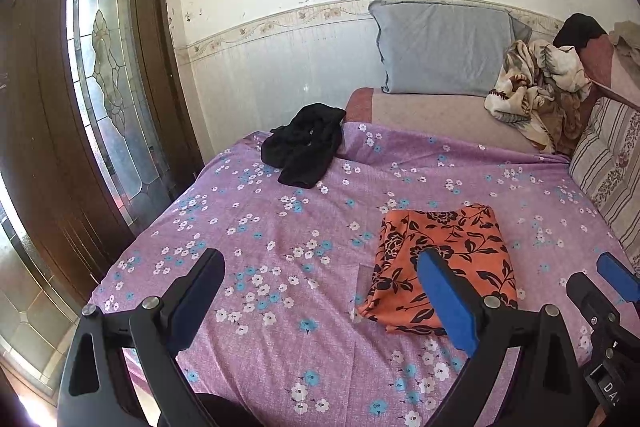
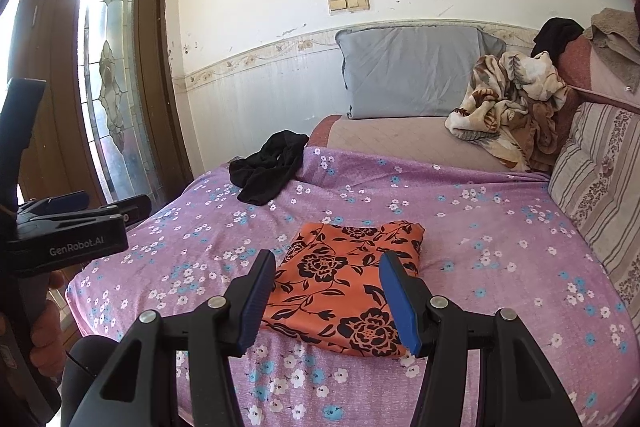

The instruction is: Fold small clothes

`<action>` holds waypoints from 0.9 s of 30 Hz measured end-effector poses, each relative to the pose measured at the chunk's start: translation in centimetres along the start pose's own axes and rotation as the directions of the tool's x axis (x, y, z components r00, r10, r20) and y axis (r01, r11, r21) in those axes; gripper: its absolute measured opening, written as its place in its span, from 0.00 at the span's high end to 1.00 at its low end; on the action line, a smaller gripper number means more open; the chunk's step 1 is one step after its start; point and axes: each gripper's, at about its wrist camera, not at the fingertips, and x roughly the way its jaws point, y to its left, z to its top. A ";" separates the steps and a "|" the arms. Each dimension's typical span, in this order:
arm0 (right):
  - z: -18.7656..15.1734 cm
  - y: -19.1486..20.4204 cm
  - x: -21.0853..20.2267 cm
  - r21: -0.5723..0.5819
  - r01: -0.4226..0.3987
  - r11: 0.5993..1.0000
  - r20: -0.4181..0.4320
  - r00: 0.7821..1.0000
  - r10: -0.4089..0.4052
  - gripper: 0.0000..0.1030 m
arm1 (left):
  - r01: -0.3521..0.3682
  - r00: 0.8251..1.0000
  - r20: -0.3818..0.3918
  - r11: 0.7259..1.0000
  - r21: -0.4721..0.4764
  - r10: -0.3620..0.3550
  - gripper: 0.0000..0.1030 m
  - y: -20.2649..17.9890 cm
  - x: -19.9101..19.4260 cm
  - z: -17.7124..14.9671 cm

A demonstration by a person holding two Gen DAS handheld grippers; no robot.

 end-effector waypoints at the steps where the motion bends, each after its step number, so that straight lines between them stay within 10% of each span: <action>1: 0.0 0.1 0.0 -0.002 -0.001 1.000 0.001 1.000 0.001 0.43 | -0.002 1.000 0.001 1.000 -0.002 0.002 0.06 0.0 0.0 0.0; 27: 1.8 1.3 -1.8 0.033 0.041 0.999 0.035 0.998 -0.043 0.43 | 0.002 0.999 0.035 0.999 -0.042 -0.001 0.06 2.4 -2.3 0.6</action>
